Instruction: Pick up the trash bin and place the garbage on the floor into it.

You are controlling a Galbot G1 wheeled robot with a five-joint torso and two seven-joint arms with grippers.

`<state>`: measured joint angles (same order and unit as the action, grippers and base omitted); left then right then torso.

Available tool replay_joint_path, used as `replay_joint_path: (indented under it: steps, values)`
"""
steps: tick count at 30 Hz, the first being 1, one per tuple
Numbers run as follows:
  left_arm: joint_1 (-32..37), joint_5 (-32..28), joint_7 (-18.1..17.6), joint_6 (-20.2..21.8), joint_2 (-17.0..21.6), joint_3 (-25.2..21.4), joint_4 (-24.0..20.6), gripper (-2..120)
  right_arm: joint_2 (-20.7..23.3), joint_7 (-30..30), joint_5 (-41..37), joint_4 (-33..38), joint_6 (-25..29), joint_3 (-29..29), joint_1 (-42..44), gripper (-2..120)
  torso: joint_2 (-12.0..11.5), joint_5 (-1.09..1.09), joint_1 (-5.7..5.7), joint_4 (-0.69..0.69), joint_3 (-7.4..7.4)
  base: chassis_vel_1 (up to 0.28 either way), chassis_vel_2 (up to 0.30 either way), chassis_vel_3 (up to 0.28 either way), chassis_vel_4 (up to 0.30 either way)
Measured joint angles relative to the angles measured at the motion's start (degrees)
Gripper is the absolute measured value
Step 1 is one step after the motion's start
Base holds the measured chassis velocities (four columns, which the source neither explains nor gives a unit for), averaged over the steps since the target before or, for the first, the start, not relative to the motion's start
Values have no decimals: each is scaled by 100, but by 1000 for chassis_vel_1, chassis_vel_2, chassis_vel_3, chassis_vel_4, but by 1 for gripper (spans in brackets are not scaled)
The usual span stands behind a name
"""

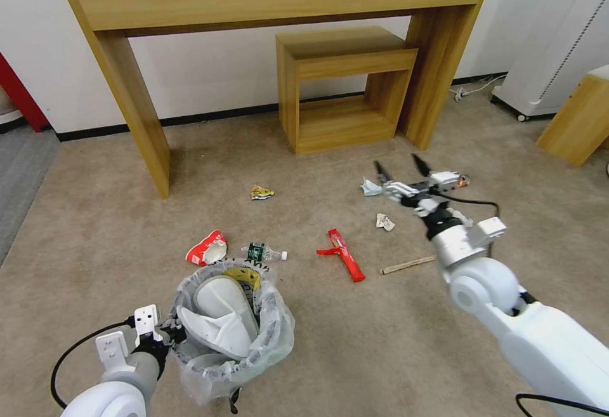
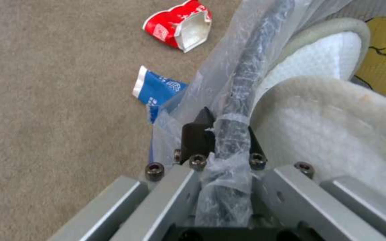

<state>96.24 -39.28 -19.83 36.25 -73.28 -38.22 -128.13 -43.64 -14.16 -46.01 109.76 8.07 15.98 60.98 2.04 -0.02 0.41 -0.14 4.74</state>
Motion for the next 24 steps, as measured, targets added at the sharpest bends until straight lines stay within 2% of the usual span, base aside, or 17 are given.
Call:
replay_joint_path:
  steps: [2, 9, 19, 24]
  values:
    - [-2, 2, 5, -12, 45, 1, 0, 1, -2, -347, -4, 63, -280, 429, 321, 100, 0, -1, 0, -1, 0, 0, 0, 0, 0]
    - [31, 11, 30, -49, 134, -22, -8, 1, -65, -848, 263, 163, -612, 1008, 982, 100, 0, -1, 0, 0, 0, 0, 0, 0, 0]
    - [176, 64, 18, -67, 155, -85, -99, 1, -357, -1008, 883, 65, -441, 1067, 1463, 100, 0, -1, 0, 0, 0, 0, 0, 0, 0]
    - [200, 93, 12, -103, 145, -107, -99, 1, -424, -995, 922, 5, -385, 1034, 1471, 100, 0, -1, 0, 0, -1, 0, 0, 0, 0]
